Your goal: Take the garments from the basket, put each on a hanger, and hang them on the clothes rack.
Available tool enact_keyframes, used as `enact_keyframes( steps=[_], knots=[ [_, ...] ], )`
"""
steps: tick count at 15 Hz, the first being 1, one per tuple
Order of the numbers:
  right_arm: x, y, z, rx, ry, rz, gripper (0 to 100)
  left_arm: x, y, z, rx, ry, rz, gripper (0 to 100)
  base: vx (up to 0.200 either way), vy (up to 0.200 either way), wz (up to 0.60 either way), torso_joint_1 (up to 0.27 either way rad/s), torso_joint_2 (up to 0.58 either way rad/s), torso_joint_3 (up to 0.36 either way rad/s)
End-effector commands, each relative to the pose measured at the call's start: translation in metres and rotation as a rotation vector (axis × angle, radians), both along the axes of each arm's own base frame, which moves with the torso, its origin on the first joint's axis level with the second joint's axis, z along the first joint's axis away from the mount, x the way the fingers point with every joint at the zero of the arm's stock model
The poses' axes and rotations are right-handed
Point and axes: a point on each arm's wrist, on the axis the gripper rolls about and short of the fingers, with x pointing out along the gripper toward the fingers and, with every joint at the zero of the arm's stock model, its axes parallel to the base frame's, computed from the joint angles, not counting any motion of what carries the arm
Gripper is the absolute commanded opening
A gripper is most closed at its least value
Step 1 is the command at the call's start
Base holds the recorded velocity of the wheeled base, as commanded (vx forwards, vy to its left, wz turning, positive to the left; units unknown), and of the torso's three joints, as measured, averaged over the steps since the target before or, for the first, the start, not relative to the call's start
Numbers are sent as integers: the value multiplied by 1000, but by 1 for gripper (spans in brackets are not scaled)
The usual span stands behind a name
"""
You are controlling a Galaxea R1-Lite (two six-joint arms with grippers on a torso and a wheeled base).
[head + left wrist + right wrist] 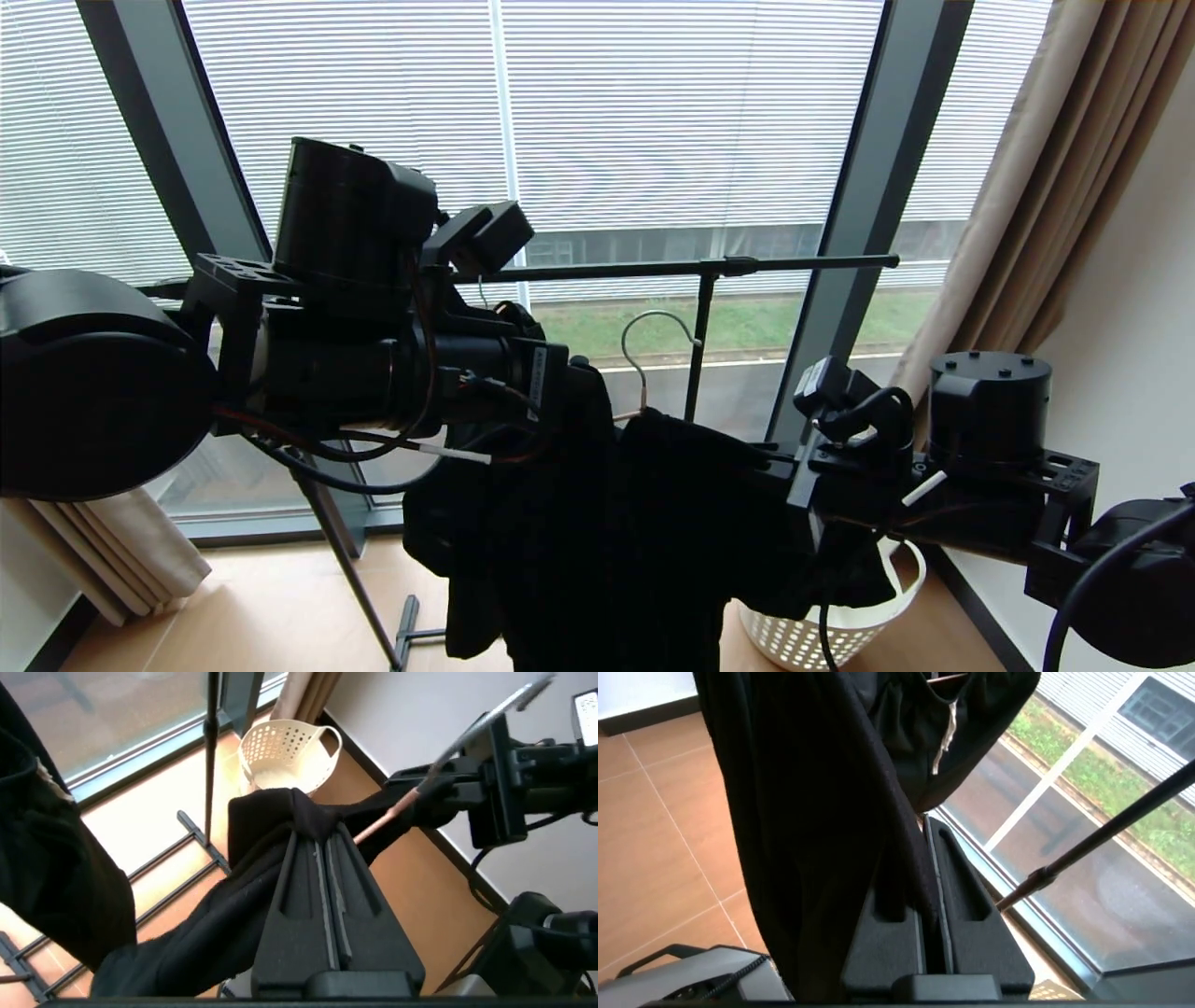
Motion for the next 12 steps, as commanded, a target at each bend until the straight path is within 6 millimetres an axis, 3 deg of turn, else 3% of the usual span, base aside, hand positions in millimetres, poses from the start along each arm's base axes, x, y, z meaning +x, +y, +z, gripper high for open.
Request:
enact_keyframes(
  steps=[1,4,7,11,12],
  knots=[
    [4,4,-10,-7,20,3,0,-4,-7,6,-13,-16,-26,0,0,0,0,0,0,0],
    [5,5,-9,18,25,2,0,-3,-14,5,-13,-15,-42,0,0,0,0,0,0,0],
    [6,4,-3,166,79,59,0,-4,-17,5,-12,-16,-49,0,0,0,0,0,0,0],
    [6,-1,-2,191,54,52,0,-6,-19,4,-9,-15,-56,0,0,0,0,0,0,0],
    [5,-2,-3,191,53,51,0,-6,-19,5,-10,-19,-57,100,0,0,0,0,0,0]
  ],
)
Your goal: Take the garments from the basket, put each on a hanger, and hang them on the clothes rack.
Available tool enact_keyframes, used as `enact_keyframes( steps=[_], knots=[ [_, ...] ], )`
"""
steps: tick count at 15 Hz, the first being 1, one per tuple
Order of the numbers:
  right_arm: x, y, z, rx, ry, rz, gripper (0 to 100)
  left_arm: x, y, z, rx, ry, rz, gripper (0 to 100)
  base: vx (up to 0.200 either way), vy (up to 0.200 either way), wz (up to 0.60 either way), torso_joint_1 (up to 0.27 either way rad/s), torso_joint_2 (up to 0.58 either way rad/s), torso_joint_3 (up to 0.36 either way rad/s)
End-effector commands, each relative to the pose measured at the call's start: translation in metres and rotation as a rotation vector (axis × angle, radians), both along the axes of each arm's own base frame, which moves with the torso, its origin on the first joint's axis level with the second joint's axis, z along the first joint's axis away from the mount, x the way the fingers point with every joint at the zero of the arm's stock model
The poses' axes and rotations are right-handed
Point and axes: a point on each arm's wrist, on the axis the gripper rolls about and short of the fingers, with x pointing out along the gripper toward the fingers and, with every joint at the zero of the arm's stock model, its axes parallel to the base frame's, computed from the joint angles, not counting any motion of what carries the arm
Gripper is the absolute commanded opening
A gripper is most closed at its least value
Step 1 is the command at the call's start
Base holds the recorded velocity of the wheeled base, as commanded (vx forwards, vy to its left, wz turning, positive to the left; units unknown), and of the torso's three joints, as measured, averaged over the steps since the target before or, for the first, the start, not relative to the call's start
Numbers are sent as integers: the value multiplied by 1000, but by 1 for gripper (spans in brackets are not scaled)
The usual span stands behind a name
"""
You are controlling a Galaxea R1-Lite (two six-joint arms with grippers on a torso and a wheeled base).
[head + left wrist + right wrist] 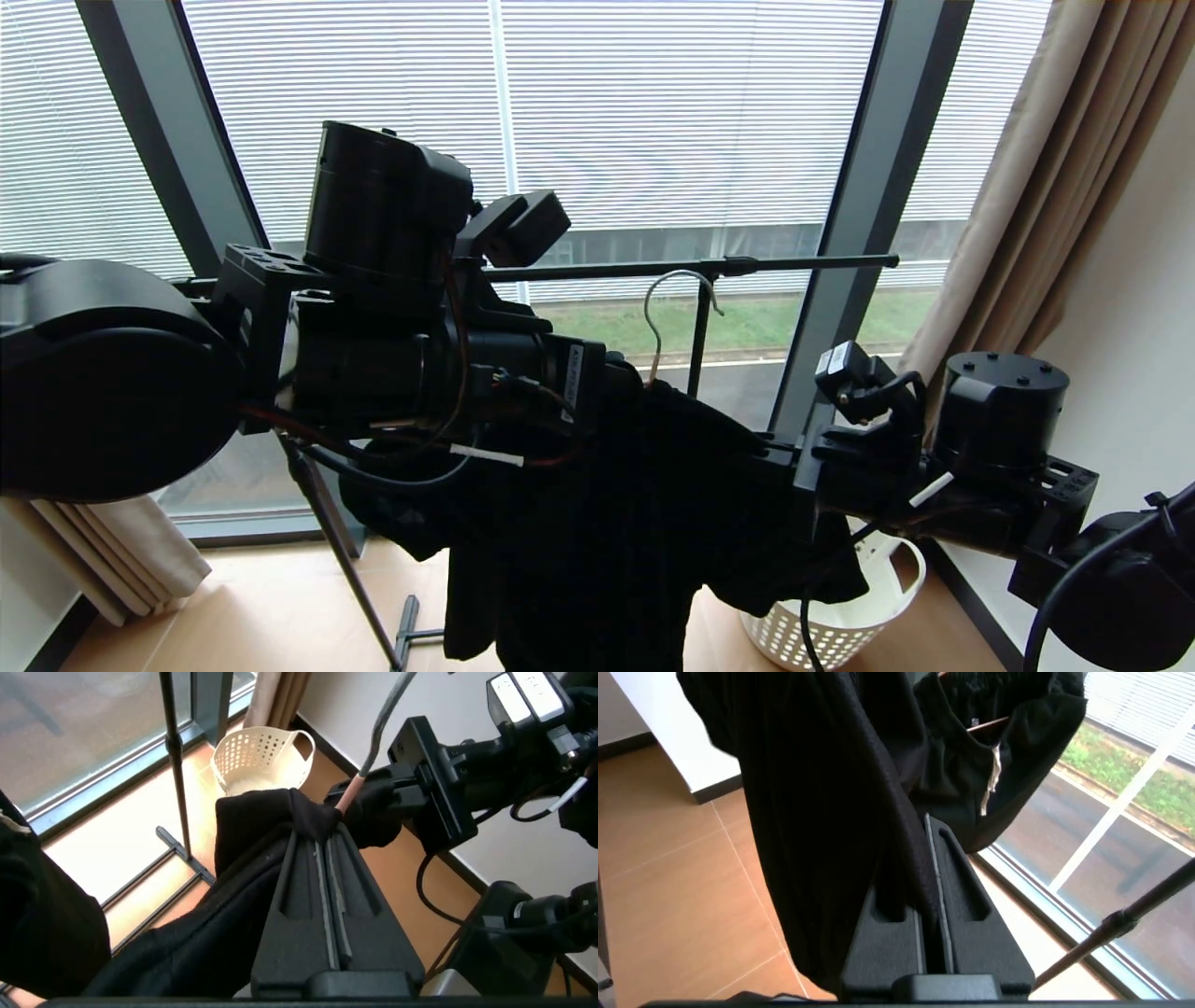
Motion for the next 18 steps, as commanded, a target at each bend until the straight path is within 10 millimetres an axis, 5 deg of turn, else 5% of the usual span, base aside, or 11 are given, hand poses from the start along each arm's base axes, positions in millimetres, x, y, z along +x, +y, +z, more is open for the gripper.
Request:
enact_keyframes(
  steps=[1,13,18],
  knots=[
    [-1,-1,-2,-2,3,-1,0,0,-1,1,-2,-3,-2,100,0,0,0,0,0,0],
    [9,-20,1,1,-18,-44,0,-15,22,18,25,-37,3,100,0,0,0,0,0,0],
    [19,-54,-1,-33,-88,-27,0,6,91,-1,46,-9,35,100,0,0,0,0,0,0]
  ],
)
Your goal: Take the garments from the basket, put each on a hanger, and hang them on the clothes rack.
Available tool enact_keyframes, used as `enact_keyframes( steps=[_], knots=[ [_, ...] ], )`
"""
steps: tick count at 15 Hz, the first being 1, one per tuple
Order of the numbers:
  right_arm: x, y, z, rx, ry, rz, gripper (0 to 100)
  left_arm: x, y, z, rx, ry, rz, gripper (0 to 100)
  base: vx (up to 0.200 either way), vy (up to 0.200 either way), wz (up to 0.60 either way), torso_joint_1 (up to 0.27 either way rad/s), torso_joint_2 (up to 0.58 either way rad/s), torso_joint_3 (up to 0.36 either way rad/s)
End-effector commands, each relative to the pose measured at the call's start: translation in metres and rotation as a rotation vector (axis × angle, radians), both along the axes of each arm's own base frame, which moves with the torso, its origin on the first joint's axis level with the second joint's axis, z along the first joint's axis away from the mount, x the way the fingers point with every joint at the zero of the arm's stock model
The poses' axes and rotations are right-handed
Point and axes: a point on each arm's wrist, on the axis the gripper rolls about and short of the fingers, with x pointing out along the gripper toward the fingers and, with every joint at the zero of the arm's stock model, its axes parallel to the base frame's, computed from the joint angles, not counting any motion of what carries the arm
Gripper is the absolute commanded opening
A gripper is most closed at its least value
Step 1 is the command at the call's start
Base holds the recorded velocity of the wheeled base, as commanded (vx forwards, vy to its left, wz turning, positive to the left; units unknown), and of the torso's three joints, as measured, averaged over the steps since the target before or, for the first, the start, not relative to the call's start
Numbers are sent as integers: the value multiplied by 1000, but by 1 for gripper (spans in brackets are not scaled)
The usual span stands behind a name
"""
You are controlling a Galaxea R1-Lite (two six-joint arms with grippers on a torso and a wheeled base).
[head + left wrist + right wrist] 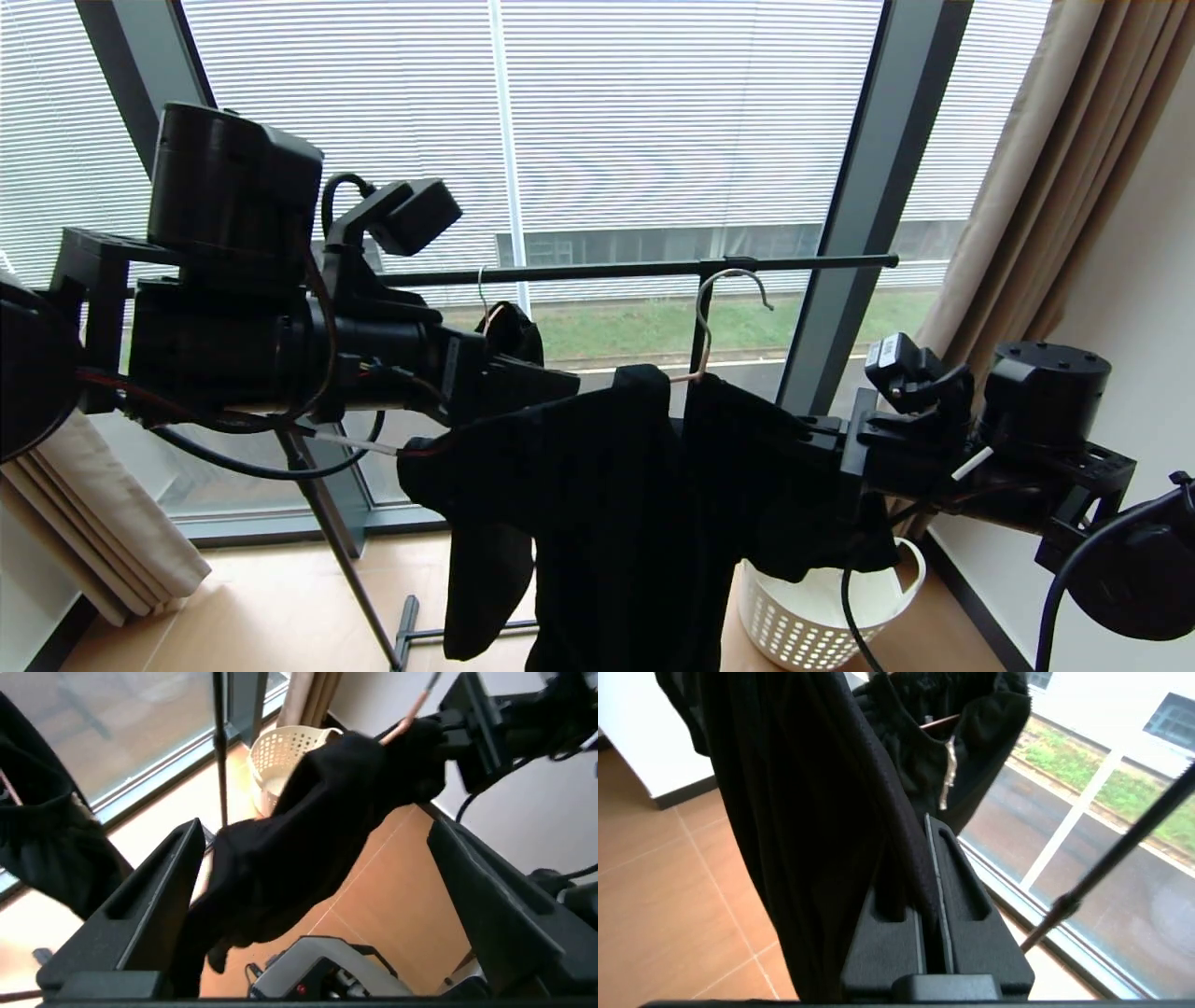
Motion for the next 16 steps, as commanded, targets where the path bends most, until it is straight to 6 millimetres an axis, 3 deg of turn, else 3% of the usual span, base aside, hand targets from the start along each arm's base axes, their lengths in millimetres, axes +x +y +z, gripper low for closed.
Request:
enact_keyframes(
  steps=[1,3,5,8,16],
  knots=[
    [2,-15,-1,-8,-10,-20,0,6,32,-10,-26,39,18,100,0,0,0,0,0,0],
    [6,-25,-4,-15,-24,-3,0,12,55,-26,-102,67,-30,100,0,0,0,0,0,0],
    [7,-33,-4,-6,-27,18,0,13,63,-41,-135,56,-63,100,0,0,0,0,0,0],
    [9,-37,-3,-4,-32,8,0,5,64,-77,-97,52,-139,100,0,0,0,0,0,0],
    [10,-39,-2,-2,-36,2,0,11,55,-113,-66,174,-165,100,0,0,0,0,0,0]
  ],
)
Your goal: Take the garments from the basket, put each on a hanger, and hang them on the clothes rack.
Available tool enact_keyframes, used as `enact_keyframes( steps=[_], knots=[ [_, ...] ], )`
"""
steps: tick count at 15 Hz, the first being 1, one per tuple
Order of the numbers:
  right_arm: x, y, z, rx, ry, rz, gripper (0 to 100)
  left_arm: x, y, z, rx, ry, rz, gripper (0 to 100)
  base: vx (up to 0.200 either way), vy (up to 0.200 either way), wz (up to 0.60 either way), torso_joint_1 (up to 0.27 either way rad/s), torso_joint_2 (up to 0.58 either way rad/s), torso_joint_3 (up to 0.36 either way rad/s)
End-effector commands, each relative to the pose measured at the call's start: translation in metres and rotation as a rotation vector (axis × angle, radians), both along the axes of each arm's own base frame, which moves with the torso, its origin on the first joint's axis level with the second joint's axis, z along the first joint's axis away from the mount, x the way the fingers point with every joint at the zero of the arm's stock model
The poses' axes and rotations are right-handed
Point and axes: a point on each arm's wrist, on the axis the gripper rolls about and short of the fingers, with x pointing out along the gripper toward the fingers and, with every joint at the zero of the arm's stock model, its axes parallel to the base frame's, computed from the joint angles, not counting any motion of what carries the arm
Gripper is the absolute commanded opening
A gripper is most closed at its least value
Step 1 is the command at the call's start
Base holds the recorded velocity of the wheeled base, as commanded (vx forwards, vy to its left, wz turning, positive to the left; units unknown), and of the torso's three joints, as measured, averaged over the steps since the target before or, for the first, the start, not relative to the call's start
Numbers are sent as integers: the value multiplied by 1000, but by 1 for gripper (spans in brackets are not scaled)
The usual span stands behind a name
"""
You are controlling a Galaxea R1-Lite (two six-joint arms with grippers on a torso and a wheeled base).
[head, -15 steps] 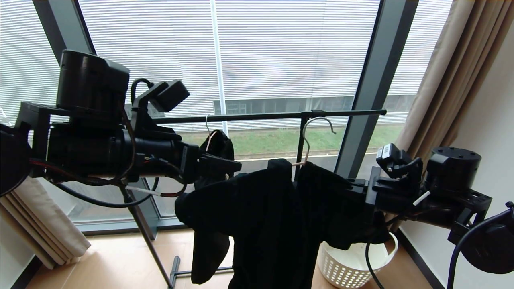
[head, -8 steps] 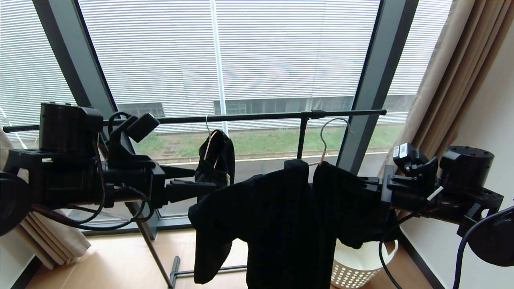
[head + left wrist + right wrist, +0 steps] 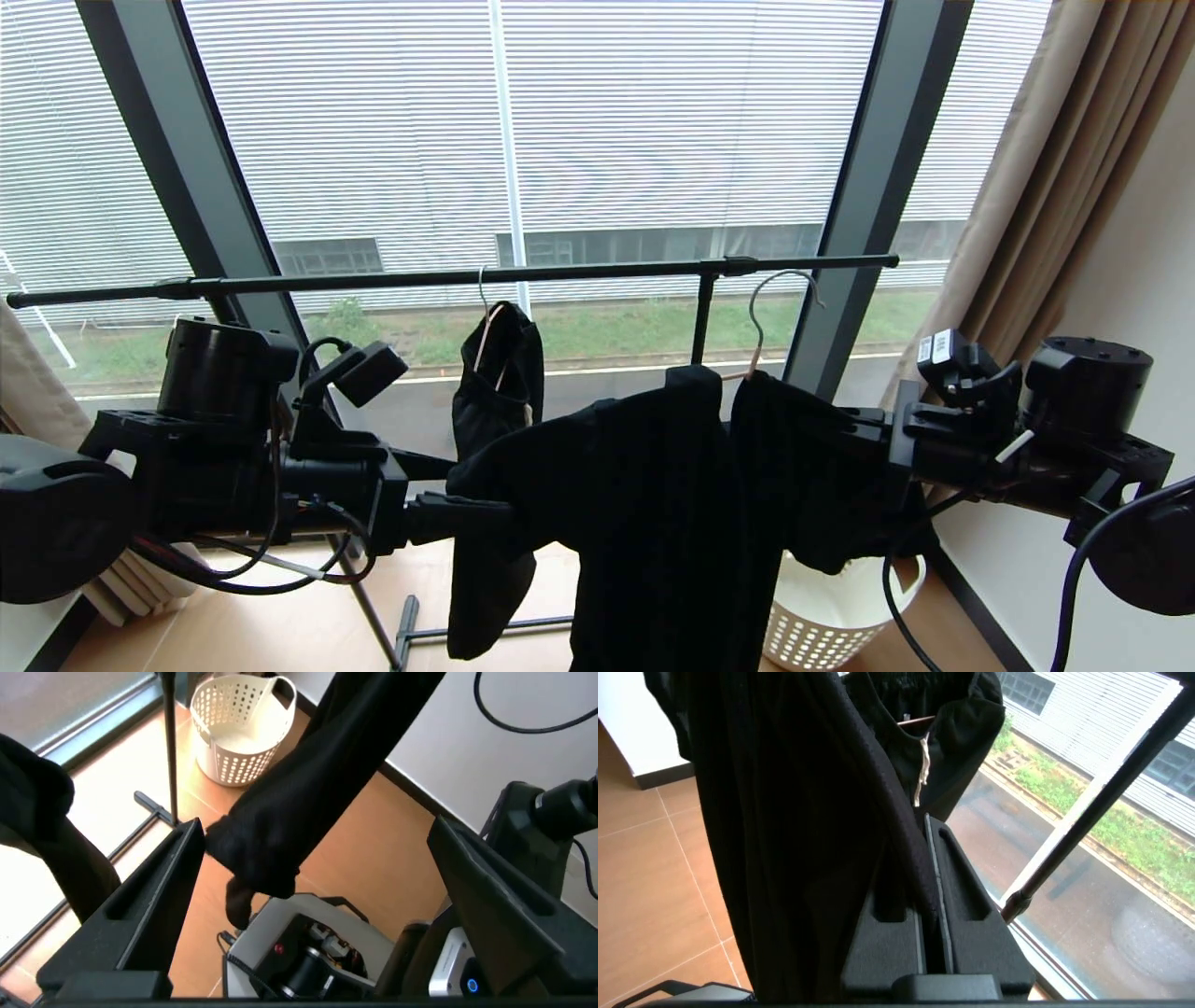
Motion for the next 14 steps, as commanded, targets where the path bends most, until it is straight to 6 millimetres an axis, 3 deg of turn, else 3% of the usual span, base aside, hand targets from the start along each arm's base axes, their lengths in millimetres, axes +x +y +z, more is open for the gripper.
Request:
enact_keyframes(
  steps=[1,6,7,14],
  knots=[
    [-1,0,0,0,1,0,0,7,-3,-15,15,52,-3,100,0,0,0,0,0,0],
    [-2,0,2,0,-6,2,0,17,-6,-19,5,41,1,100,0,0,0,0,0,0],
    [-1,0,2,0,-8,2,0,17,-6,-20,5,43,1,0,0,0,0,0,0,0],
    [0,0,1,0,-6,-1,0,11,-1,-22,13,50,11,0,0,0,0,0,0,0]
  ],
)
